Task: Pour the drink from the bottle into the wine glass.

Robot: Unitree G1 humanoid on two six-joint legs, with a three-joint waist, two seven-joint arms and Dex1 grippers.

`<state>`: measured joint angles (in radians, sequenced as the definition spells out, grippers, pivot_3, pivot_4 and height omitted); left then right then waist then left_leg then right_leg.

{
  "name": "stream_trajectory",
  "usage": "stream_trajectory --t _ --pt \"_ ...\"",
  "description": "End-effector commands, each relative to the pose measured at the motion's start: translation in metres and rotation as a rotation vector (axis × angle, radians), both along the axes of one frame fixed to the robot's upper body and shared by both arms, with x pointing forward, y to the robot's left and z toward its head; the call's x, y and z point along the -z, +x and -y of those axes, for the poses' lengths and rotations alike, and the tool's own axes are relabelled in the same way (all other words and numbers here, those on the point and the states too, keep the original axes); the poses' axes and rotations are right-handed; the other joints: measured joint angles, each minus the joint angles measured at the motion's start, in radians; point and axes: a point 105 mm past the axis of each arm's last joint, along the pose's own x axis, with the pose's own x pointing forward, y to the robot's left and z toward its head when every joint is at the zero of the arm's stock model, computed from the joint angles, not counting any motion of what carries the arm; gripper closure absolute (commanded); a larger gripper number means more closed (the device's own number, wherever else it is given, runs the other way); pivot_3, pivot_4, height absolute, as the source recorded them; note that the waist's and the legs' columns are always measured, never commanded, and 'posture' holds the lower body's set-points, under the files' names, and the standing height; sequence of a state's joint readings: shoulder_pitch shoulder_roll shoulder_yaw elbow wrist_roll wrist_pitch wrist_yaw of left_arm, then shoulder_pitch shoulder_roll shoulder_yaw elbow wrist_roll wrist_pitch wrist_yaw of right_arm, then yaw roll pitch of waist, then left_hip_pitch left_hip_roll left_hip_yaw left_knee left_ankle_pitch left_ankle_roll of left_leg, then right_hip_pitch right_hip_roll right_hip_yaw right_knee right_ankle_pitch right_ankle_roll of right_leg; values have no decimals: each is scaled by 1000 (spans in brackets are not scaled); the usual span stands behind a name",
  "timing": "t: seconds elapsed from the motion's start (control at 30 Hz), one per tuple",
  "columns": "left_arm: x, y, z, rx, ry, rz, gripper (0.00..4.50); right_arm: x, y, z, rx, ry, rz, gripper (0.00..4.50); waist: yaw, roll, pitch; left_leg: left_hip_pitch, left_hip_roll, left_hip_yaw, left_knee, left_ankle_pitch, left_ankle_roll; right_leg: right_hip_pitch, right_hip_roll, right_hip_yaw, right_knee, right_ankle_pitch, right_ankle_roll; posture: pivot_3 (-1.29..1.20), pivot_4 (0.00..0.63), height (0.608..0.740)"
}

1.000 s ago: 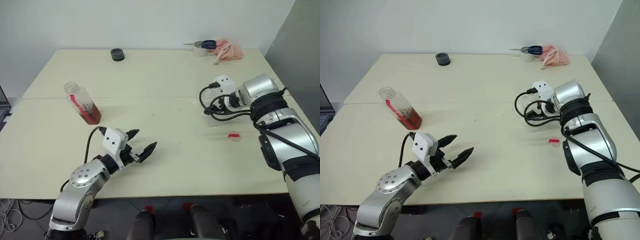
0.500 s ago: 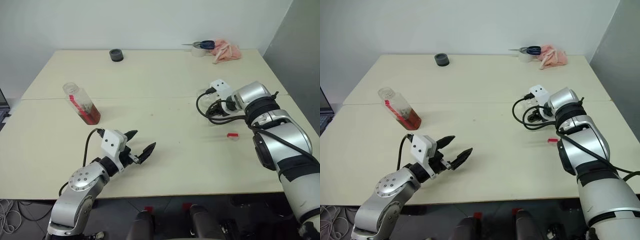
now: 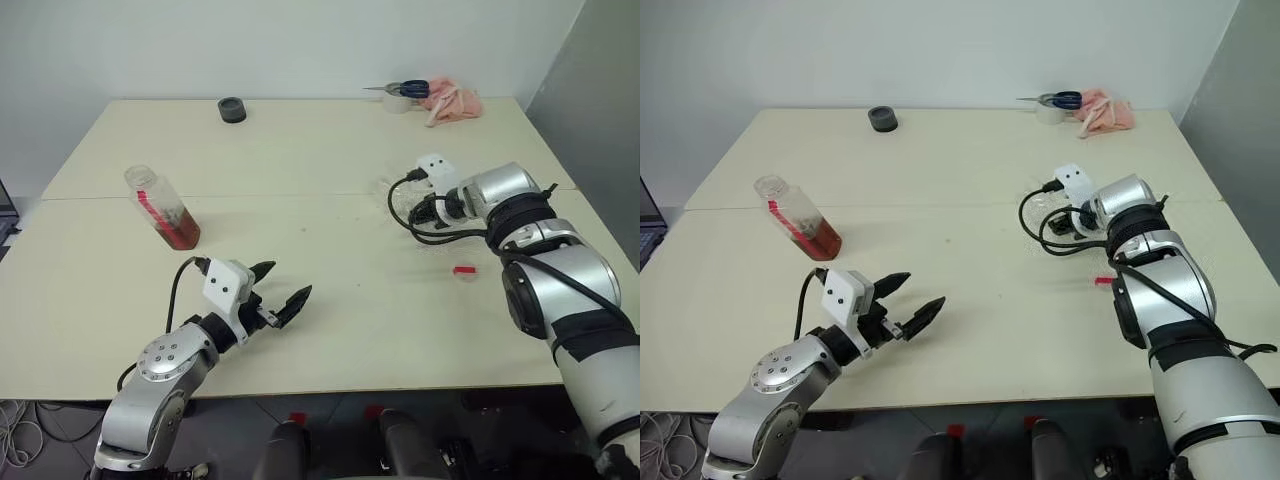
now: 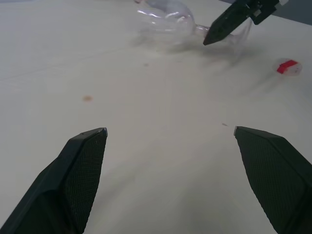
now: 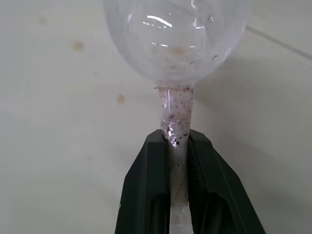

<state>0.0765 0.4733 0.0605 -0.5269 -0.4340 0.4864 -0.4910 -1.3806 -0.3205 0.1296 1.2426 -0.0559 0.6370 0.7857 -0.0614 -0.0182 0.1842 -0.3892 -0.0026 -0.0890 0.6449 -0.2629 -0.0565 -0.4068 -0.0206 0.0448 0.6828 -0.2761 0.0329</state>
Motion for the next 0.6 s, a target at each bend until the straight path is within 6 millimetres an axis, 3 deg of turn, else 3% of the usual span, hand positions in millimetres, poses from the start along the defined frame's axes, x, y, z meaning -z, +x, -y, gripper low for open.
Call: stream_trajectory --t 0.03,0.1,0.17,0.3,0.47,0.6 --pt "-5 -17 -2 -45 -38 6 0 -57 10 -44 -97 232 229 4340 -5 0 0 0 0 0 0 0 0 0 0 0 0 0 0 0 150 740" --pt "0 -26 -7 -115 -52 -7 0 -70 10 -63 -125 352 326 4340 -8 0 0 -1 1 1 0 0 0 0 0 1 -1 0 0 0 150 740" --pt "5 -34 -12 -189 -70 -15 0 -67 10 -77 -136 425 400 4340 -6 0 0 -1 1 1 0 0 0 -1 0 1 -1 0 0 0 150 740" --pt "10 -48 -16 -277 -73 -24 0 -37 4 -93 -112 497 494 4340 8 -1 -1 -1 0 -1 0 0 0 1 -1 -1 -1 0 0 0 150 740" --pt "11 -55 -30 -344 -53 -24 0 -13 -5 -106 -59 551 578 4340 6 0 0 -1 -1 0 1 0 0 1 -1 1 -1 1 1 0 150 740" --pt "4 -50 -27 -312 -44 -5 0 25 -11 -102 -11 495 547 4340 4 0 0 -1 0 0 0 0 0 0 0 0 -1 1 1 0 150 740"
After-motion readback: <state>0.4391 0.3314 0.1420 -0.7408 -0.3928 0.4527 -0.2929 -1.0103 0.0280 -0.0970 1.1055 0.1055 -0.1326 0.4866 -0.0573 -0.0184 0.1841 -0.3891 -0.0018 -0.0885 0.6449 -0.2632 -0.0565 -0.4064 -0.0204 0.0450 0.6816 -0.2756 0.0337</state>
